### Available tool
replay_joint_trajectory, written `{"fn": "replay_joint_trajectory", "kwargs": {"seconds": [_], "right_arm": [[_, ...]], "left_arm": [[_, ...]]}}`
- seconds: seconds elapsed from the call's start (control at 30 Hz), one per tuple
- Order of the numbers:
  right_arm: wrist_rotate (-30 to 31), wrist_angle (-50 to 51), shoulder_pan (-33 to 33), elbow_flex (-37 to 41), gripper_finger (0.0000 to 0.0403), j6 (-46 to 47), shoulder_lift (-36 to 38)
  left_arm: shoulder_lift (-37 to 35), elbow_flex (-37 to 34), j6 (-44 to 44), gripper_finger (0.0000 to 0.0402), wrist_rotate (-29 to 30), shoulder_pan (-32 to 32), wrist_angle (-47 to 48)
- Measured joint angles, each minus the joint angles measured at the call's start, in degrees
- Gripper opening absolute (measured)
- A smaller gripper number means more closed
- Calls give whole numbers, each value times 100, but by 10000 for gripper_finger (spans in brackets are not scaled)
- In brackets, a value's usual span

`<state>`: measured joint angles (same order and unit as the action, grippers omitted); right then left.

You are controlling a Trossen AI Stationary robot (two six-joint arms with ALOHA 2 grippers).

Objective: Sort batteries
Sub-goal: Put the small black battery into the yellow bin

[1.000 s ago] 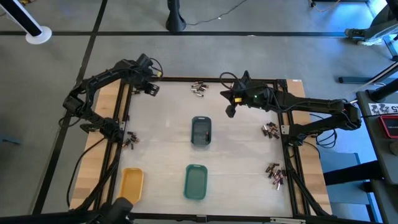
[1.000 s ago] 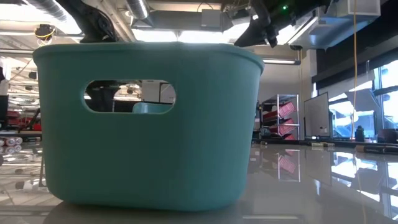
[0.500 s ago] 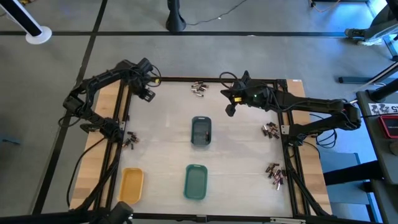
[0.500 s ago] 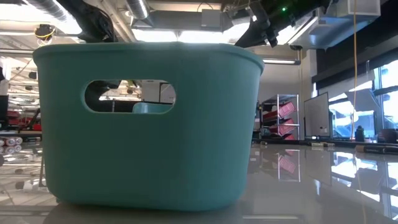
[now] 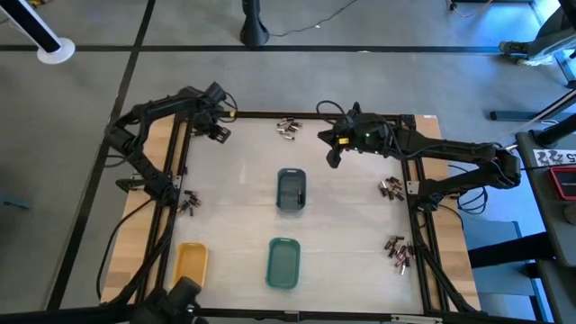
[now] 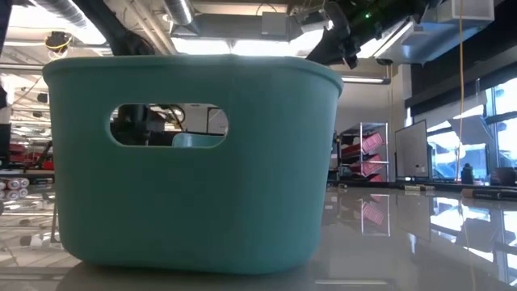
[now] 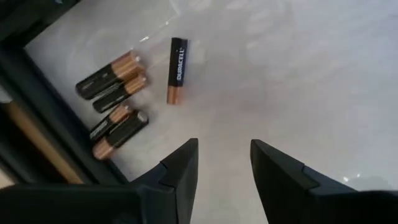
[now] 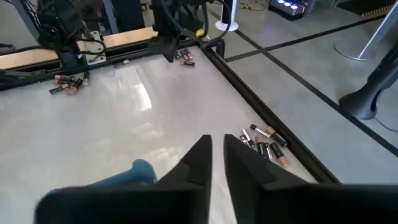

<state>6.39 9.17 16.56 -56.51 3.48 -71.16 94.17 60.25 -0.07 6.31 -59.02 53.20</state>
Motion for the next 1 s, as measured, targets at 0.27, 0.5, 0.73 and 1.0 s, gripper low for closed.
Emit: {"fn": "replay_joint_trajectory", "kwargs": {"seconds": [0.27, 0.5, 0.73, 1.0], "right_arm": [[52, 0, 0, 0, 101, 236, 0], [55, -2, 0, 0, 103, 245, 0], [55, -2, 0, 0, 104, 370, 0], [45, -2, 0, 0, 104, 399, 0]], "left_arm": [[188, 2, 180, 184, 721, -4, -383], [188, 4, 503, 195, 723, -14, -774], [193, 7, 757, 196, 527, -150, -931], [537, 7, 932, 196, 457, -195, -913]]}}
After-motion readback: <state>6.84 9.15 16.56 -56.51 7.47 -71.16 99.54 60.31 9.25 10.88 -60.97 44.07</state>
